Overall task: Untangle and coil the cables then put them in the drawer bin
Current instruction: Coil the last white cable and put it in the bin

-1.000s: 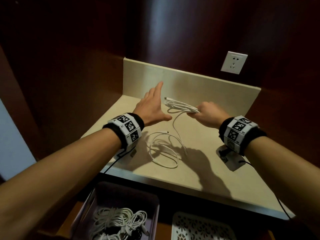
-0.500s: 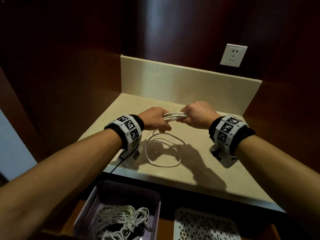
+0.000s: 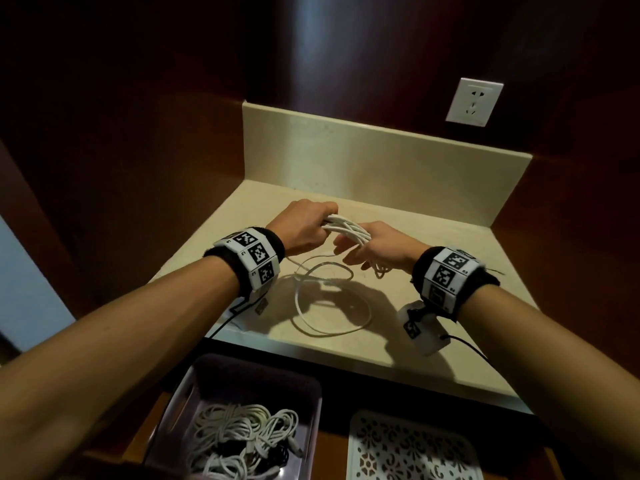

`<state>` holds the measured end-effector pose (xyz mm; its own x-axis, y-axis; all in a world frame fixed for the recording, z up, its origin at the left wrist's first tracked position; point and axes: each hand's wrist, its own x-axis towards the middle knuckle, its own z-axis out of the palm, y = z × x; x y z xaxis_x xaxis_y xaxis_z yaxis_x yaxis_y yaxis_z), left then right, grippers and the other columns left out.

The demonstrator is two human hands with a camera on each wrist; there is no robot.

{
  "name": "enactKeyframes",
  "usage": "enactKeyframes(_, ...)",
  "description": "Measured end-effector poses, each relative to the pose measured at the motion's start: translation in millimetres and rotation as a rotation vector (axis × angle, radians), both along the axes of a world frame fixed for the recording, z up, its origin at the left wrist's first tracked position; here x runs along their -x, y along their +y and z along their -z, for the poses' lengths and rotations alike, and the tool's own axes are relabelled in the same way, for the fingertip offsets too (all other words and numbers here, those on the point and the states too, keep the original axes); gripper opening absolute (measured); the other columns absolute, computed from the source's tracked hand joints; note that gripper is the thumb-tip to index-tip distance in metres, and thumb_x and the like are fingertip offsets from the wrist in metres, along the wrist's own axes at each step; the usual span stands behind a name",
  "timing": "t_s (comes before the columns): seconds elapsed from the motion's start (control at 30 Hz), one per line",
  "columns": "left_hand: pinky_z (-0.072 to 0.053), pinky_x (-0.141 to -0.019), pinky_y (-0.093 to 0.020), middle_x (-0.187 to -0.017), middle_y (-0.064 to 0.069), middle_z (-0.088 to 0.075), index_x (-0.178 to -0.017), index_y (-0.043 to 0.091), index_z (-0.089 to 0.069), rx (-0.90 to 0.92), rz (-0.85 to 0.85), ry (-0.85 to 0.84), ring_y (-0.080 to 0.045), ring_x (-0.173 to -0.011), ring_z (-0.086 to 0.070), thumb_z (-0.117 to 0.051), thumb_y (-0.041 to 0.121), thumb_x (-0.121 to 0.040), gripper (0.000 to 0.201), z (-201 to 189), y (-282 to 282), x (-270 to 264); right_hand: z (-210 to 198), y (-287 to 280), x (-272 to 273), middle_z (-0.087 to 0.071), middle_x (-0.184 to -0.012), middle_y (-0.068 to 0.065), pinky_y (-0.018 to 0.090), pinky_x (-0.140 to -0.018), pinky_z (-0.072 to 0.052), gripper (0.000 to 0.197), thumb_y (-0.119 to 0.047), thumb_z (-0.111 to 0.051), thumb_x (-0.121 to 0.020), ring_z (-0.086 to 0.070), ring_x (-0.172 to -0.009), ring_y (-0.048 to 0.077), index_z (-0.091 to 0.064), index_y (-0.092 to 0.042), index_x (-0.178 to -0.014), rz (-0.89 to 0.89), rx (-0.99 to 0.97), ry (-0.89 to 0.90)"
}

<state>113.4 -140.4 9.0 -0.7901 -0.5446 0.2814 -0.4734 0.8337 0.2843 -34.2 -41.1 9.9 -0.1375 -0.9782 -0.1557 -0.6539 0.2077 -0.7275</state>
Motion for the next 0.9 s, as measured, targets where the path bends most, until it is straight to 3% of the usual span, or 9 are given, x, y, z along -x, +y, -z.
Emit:
enactKeyframes(0.1,-0.035,-0.062,-0.031,-0.088,-0.01,-0.066,-0.093,0.014,-0.056,0.02,0.005,-0.013,-0.027,-0.078,-0.054,-0.051,0.008,-0.091,0.009,2,-4,-3,3,-2,-3,-0.072,-0.102,0.01,0.028,-0.065,-0.053,0.027,0.009,-0.062,-0.084,-0.068,-0.081,0.019,-0.065,-0.013,-0.099,-0.036,-0.03,-0.104)
enactKeyframes(0.23,-0.038,-0.062,-0.032,-0.087,-0.01,-0.066,-0.092,0.017,-0.054,0.056,0.013,-0.065,-0.028,-0.077,-0.054,-0.05,0.01,-0.091,0.008,4,-9,-8,5,-5,-8,-0.069,-0.076,0.01,0.025,-0.056,-0.05,0.014,0.002,-0.06,-0.089,-0.066,-0.057,0.018,-0.063,-0.006,-0.1,-0.056,-0.085,-0.11)
enactKeyframes(0.37,-0.036,-0.063,-0.032,-0.089,-0.007,-0.064,-0.093,0.019,-0.051,0.082,0.045,-0.167,-0.026,-0.078,-0.053,-0.05,0.015,-0.093,0.005,7,-11,-15,7,-9,-7,-0.065,-0.072,0.007,0.027,-0.058,-0.048,0.006,-0.011,-0.06,-0.093,-0.058,-0.055,0.018,-0.063,-0.016,-0.09,-0.079,-0.164,0.091)
enactKeyframes(0.43,-0.038,-0.065,-0.033,-0.093,-0.005,-0.062,-0.092,0.02,-0.048,0.091,0.073,-0.238,-0.025,-0.08,-0.053,-0.05,0.016,-0.093,0.004,10,-11,-16,8,-10,-7,-0.063,-0.074,0.007,0.025,-0.055,-0.048,0.003,-0.014,-0.062,-0.093,-0.057,-0.057,0.019,-0.062,-0.014,-0.095,-0.086,-0.221,0.212)
enactKeyframes(0.53,-0.042,-0.069,-0.036,-0.097,-0.006,-0.062,-0.095,0.018,-0.048,0.113,0.106,-0.34,-0.026,-0.082,-0.054,-0.049,0.019,-0.094,0.002,16,-11,-16,10,-11,-8,-0.069,-0.088,0.013,0.031,-0.063,-0.053,0.021,-0.019,-0.065,-0.089,-0.062,-0.068,0.023,-0.06,-0.008,-0.107,-0.11,-0.297,0.436)
enactKeyframes(0.67,-0.039,-0.066,-0.034,-0.096,-0.009,-0.062,-0.1,0.015,-0.05,0.118,0.114,-0.429,-0.027,-0.079,-0.051,-0.048,0.023,-0.095,0.01,22,-11,-16,13,-9,-12,-0.071,-0.087,0.01,0.029,-0.064,-0.05,0.02,-0.023,-0.065,-0.084,-0.063,-0.067,0.023,-0.062,-0.009,-0.099,-0.108,-0.336,0.684)
enactKeyframes(0.83,-0.036,-0.065,-0.032,-0.085,-0.004,-0.053,-0.106,0.013,-0.051,0.09,0.103,-0.469,-0.026,-0.076,-0.048,-0.048,0.024,-0.096,0.015,23,-9,-18,10,-9,-13,-0.069,-0.07,0.005,0.023,-0.054,-0.047,0.018,-0.022,-0.067,-0.082,-0.059,-0.055,0.019,-0.072,-0.005,-0.084,-0.091,-0.367,0.705)
enactKeyframes(0.9,-0.035,-0.065,-0.032,-0.083,-0.003,-0.052,-0.105,0.013,-0.051,0.092,0.098,-0.465,-0.025,-0.075,-0.048,-0.047,0.022,-0.095,0.014,21,-8,-19,8,-11,-12,-0.071,-0.071,0.004,0.024,-0.057,-0.048,0.023,-0.029,-0.069,-0.083,-0.061,-0.058,0.018,-0.074,-0.006,-0.083,-0.102,-0.369,0.692)
